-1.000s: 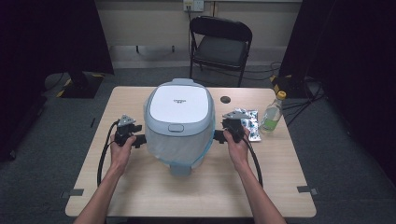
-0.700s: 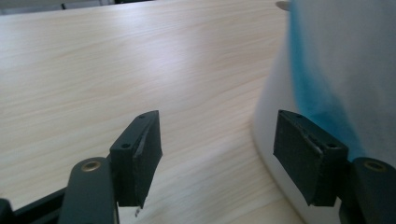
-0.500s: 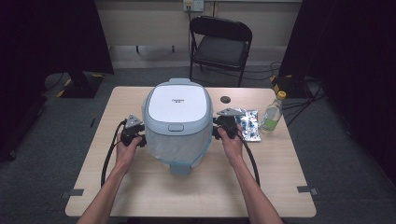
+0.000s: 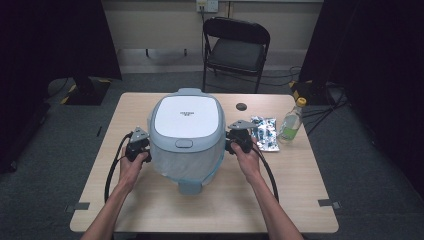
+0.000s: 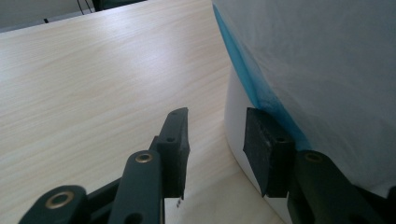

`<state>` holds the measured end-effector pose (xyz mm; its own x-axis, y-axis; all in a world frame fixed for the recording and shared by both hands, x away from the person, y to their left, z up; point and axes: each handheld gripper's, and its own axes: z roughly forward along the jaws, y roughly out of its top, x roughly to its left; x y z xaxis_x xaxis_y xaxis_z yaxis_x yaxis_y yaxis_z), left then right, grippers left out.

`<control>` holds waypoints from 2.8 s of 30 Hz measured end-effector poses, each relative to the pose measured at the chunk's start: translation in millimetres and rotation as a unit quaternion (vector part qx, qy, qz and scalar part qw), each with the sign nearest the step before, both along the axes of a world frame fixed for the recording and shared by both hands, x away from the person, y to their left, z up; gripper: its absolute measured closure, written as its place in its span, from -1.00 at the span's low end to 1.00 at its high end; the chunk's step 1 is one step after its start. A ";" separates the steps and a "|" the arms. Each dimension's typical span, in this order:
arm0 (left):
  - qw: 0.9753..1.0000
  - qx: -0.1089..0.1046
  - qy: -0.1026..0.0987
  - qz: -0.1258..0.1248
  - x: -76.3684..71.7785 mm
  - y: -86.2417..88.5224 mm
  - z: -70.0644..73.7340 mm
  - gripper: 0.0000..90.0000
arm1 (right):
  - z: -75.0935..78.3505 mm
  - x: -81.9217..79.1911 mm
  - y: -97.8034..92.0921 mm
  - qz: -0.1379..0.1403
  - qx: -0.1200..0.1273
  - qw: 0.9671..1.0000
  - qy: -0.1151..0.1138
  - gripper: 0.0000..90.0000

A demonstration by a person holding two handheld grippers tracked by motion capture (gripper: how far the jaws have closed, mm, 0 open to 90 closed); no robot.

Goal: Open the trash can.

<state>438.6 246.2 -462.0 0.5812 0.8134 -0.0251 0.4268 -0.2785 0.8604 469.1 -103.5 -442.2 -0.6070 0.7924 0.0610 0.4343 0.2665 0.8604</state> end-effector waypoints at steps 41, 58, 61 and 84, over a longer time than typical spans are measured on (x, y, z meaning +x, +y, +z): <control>0.995 0.044 0.089 0.029 -36.1 45.6 -35.6 -0.37 | 12.5 -44.4 -45.5 0.058 -0.004 0.997 0.045 -0.42; 0.994 0.064 0.076 0.035 -36.3 43.4 -39.9 -0.59 | 62.2 -67.5 -66.0 0.092 0.037 0.994 0.039 -0.31; 0.994 0.064 0.076 0.035 -36.2 43.4 -39.8 -0.60 | 73.2 -74.0 -64.2 0.111 0.054 0.992 0.038 -0.31; 0.994 0.066 0.078 0.039 -35.5 41.2 -39.9 -0.65 | 166.3 -111.4 -50.0 0.166 0.091 0.981 -0.045 -0.47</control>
<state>403.1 287.4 -501.9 0.5143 0.8576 -0.0005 0.5769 -0.3455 0.7401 357.7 -153.5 -275.9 -0.8388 0.5316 0.1176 0.2700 0.2187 0.9377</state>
